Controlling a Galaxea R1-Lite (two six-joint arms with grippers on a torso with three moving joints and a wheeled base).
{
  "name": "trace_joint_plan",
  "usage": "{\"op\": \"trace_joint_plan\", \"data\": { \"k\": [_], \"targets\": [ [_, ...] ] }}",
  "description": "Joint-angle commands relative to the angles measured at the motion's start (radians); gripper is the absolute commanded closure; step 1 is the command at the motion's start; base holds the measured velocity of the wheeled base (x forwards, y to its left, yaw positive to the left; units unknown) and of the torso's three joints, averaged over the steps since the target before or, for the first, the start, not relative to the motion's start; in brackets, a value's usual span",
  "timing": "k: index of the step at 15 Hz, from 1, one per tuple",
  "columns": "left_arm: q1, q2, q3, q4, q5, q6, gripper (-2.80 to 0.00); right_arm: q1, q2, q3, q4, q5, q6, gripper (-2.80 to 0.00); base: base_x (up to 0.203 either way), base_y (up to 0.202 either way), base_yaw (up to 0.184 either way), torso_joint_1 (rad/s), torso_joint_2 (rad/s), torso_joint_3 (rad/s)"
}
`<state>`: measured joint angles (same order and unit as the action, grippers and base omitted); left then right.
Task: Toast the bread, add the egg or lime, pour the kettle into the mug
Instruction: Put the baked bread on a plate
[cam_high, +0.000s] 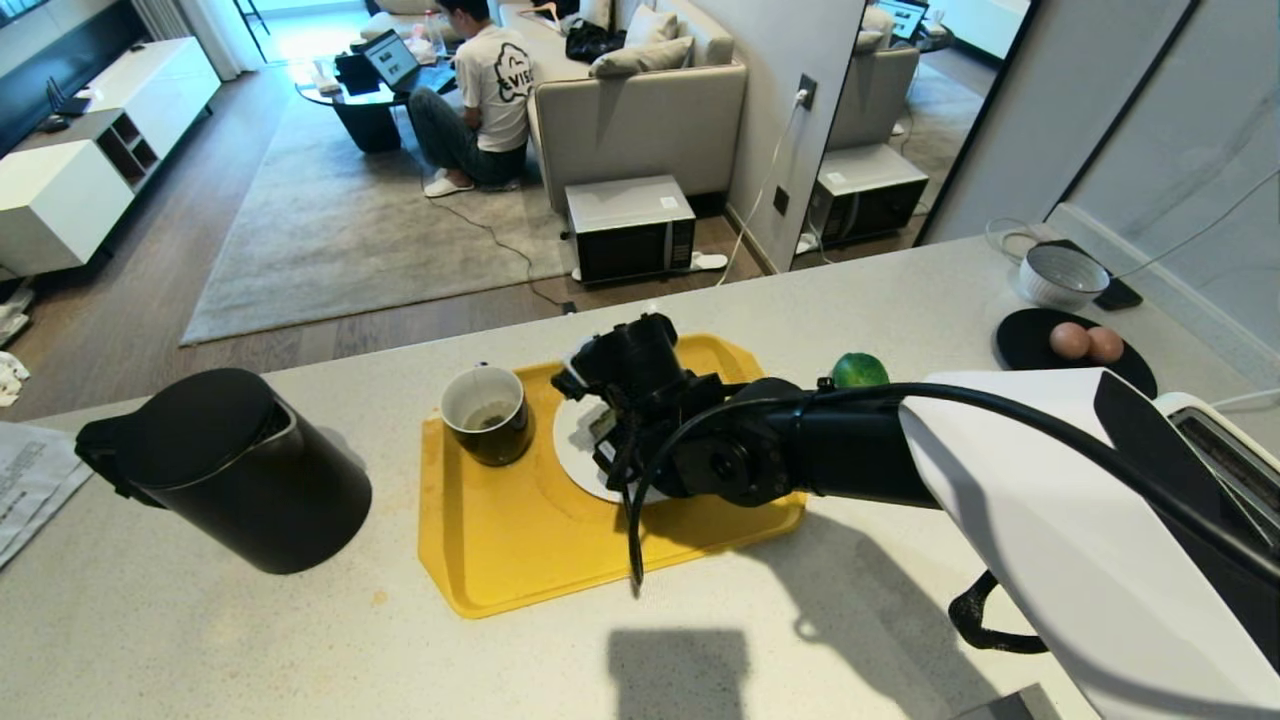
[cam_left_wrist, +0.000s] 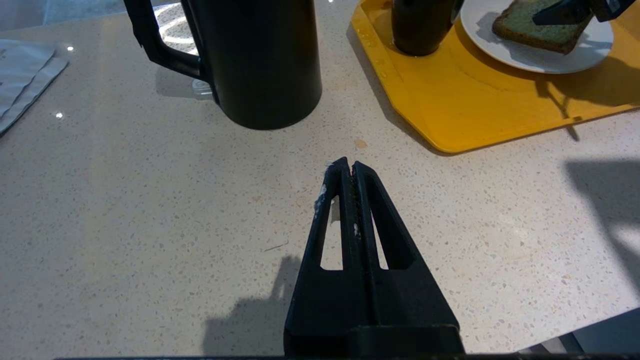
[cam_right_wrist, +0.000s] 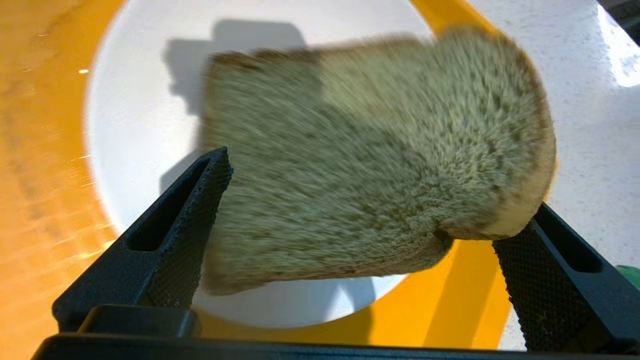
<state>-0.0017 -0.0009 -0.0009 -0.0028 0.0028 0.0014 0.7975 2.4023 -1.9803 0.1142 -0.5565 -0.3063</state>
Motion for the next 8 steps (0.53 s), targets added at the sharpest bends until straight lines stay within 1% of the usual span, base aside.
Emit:
{"op": "trace_joint_plan", "data": {
  "k": [1, 2, 5, 8],
  "targets": [
    [0.000, 0.001, -0.001, 0.000, 0.000, 0.000, 0.00, -0.010, -0.006, 0.000, -0.006, -0.016, 0.003, -2.80, 0.000, 0.000, 0.000, 0.000, 0.00, 0.000],
    [0.000, 0.001, 0.001, 0.000, 0.000, 0.000, 0.00, -0.009, -0.008, 0.000, -0.008, -0.036, 0.005, -2.80, 0.000, 0.000, 0.000, 0.000, 0.00, 0.000],
    [0.000, 0.001, 0.001, 0.000, 0.000, 0.000, 0.00, -0.009, -0.002, 0.000, -0.079, -0.043, 0.001, -2.80, 0.000, 0.000, 0.000, 0.000, 0.00, 0.000],
    [0.000, 0.001, 0.000, 0.000, 0.000, 0.000, 0.00, -0.008, -0.002, 0.000, -0.079, -0.045, 0.001, -2.80, 0.000, 0.000, 0.000, 0.000, 0.00, 0.000]
  ]
}}
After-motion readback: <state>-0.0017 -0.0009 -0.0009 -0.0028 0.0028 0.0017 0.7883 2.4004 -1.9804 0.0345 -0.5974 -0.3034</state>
